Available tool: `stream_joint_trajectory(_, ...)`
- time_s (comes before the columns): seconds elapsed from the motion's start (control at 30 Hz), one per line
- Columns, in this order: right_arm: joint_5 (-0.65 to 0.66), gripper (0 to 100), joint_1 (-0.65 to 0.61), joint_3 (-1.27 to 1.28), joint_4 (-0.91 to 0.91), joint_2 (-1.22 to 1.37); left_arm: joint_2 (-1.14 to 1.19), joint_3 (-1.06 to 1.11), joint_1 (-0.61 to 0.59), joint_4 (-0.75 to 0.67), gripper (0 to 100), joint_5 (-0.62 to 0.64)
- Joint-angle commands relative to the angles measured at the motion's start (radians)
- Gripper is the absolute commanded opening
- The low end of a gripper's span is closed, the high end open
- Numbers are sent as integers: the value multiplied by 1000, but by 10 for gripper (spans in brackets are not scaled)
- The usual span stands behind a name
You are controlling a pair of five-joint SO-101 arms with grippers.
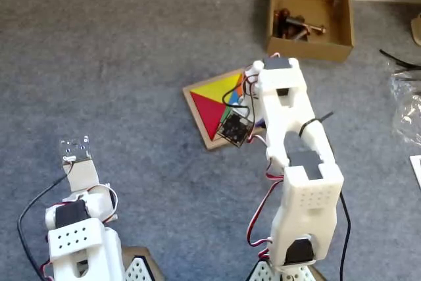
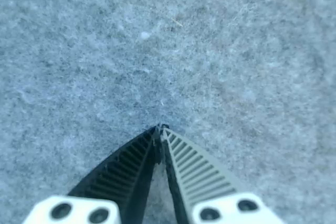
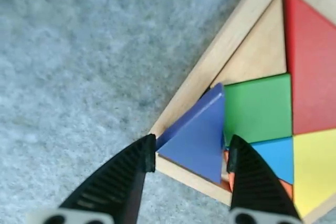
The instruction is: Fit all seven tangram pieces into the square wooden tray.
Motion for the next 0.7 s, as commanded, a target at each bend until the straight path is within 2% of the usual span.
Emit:
stream_joint_trajectory(0.0,6,202,12,-18,13,-21,-4,-1,31,11,5,8)
stream_joint_trajectory(0.4,-11,200,10,-13,21,-25,-4,-1,31,11,5,8)
stream_joint_trajectory(0.57,-31,200,4,-19,151,-27,-4,-1,31,11,5,8)
stream_joint_trajectory(0.67,-32,200,4,-19,154,-22,-4,-1,31,11,5,8)
